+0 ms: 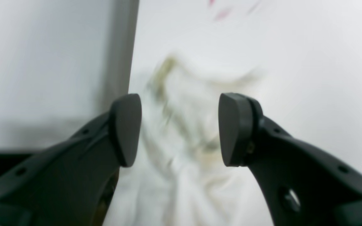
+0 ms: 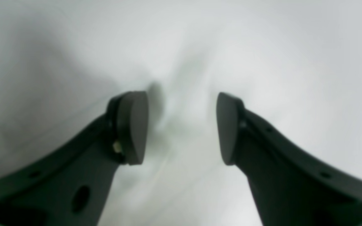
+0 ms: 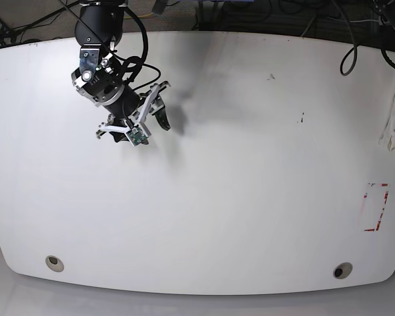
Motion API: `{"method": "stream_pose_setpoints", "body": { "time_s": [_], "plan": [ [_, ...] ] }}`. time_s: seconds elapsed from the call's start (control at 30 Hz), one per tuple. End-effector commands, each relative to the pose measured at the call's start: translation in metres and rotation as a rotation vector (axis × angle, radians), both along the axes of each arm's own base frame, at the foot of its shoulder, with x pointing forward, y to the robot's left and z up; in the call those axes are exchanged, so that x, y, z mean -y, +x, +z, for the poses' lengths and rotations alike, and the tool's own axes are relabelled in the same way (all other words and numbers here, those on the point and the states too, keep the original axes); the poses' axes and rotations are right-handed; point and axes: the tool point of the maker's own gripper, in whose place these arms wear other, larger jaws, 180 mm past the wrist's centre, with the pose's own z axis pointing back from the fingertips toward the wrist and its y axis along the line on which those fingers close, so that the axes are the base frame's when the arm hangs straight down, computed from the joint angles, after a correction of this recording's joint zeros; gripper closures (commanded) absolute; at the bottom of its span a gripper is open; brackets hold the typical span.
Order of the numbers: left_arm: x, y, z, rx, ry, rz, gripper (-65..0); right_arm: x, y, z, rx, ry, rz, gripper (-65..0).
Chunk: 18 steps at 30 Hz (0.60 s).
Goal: Fold the T-shirt properly
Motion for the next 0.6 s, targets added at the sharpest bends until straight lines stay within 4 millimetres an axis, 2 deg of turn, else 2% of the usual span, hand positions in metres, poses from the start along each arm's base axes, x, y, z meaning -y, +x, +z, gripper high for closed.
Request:
{"method": "stream_pose_setpoints", "body": {
  "time_s": [0.0,0.07,0.13,0.23,0.3,0.4,0.5,0.57],
  "plan": [
    [0.018,0.013,0.022,0.081,0.025,-0.040,-34.9,-0.007,0.011,0.024,0.108,0.066,0.013,-32.7],
    [0.035,0.018,0.025,0.120,0.013,-0.067,-34.9,-0.001,0.013,0.029,0.143,0.068,0.014,-32.7],
    [0.067,0.027,0.030,0.209,-0.024,-0.122,-34.9,0.013,0.016,0.030,0.171,0.076,-0.005,-32.7],
    [0.104,0.036,0.032,0.314,-0.073,-0.159,-34.9,0.029,0.021,0.034,0.211,0.098,-0.045,-32.7],
    [0.117,0.034,0.024,0.330,-0.072,-0.154,-35.0,0.042,0.024,0.034,0.233,0.119,-0.083,-32.7],
    [0.151,0.035,0.008,0.333,-0.080,-0.180,-35.0,0.064,0.027,0.031,0.258,0.129,-0.127,-32.7],
    [0.179,0.025,-0.002,0.340,-0.110,-0.182,-35.0,0.076,0.019,0.022,0.246,0.121,-0.131,-32.7],
    [0.198,0.008,-0.009,0.328,-0.134,-0.183,-35.0,0.089,0.004,0.013,0.220,0.112,-0.150,-32.7]
  ]
}}
